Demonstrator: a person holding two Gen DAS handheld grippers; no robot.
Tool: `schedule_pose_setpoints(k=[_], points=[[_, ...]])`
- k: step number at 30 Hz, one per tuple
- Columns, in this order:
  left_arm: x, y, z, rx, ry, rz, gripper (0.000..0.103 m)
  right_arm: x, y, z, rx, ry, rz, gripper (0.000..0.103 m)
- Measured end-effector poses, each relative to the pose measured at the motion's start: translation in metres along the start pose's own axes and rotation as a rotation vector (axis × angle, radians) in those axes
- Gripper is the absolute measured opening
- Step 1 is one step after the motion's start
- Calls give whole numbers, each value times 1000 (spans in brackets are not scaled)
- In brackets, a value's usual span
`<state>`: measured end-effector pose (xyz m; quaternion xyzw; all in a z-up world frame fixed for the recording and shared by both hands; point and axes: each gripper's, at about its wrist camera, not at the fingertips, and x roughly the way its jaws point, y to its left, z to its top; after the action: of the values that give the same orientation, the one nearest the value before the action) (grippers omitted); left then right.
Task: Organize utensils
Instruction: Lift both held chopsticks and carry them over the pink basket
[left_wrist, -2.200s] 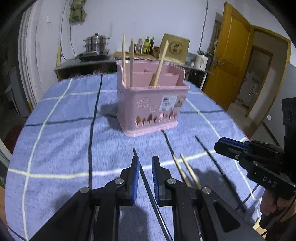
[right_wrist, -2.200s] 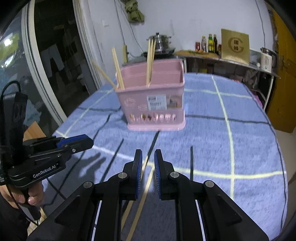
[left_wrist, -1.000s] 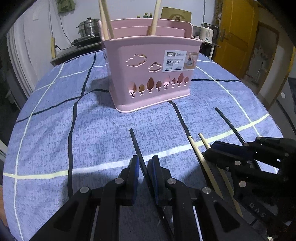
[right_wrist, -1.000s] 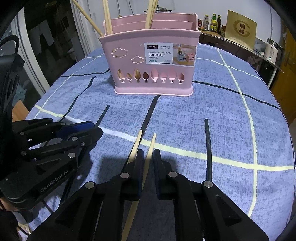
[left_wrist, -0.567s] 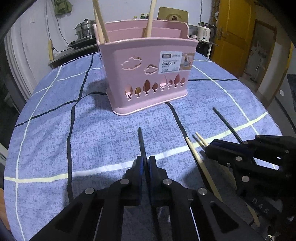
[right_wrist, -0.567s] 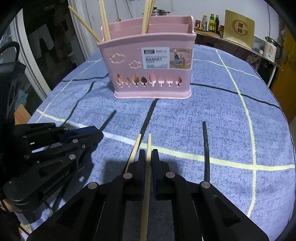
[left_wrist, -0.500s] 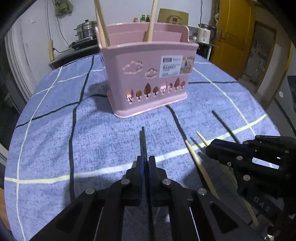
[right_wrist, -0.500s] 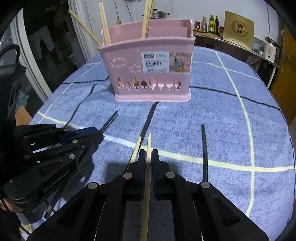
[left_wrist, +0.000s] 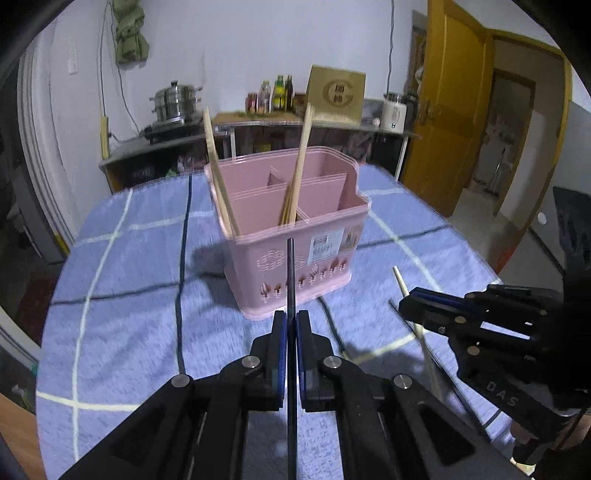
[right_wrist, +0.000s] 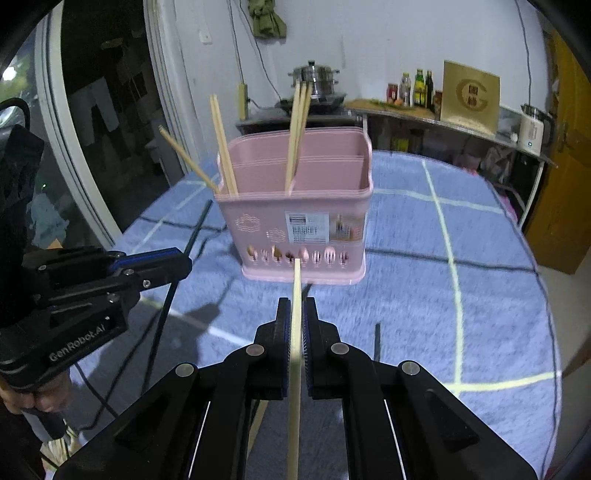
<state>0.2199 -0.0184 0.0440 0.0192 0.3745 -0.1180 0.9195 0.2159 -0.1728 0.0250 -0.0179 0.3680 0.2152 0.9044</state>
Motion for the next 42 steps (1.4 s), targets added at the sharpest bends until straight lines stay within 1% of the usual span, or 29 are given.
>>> schedule_pose_setpoints(k=[4,8,13,21,30,38,42], points=[[-26,-1,16,9,-63,-5,4,-18,3,14,-14,-55,-3,6],[-45,-3,28,16,-109,-11,4,-33,6,24,-19,-106,-4,6],[-63,-4,31,20,-150,-29,4,-46,9,26,-23,-145,-5,6],[-64,-9,23,15,-140,-38,4,-43,8,20,-22,-134,-8,6],[-64,-9,25,14,-136,-37,4,-50,5,21,-21,-143,-15,6],[-69,-3,35,9,-149,-57,4,-60,4,30,-20,-178,-16,6],[-78,2,47,-2,-165,-69,4,-66,4,42,-23,-208,-19,6]])
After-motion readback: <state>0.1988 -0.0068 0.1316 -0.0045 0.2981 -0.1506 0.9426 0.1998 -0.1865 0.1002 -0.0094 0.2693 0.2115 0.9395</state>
